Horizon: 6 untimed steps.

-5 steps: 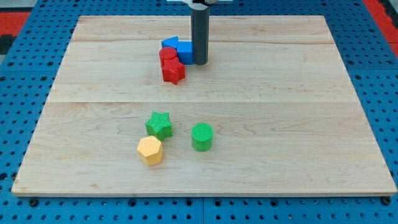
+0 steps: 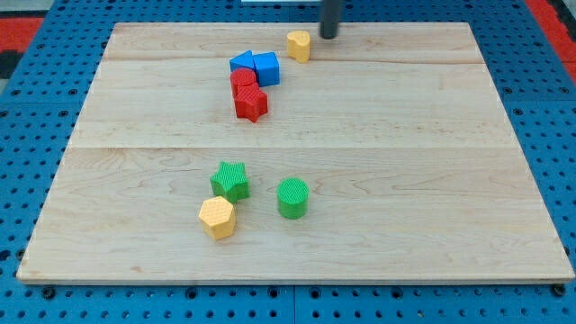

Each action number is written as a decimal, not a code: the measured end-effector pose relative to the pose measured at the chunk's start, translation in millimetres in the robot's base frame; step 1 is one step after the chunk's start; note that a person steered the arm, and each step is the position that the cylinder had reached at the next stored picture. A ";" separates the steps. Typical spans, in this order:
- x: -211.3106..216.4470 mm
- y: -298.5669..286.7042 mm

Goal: Place the yellow heart to the right side of the blue cube

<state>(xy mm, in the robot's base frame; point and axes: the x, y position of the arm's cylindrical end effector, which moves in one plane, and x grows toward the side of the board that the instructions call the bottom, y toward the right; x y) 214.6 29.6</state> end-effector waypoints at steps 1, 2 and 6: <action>22.0 -34.2; 35.5 -34.5; 67.8 33.5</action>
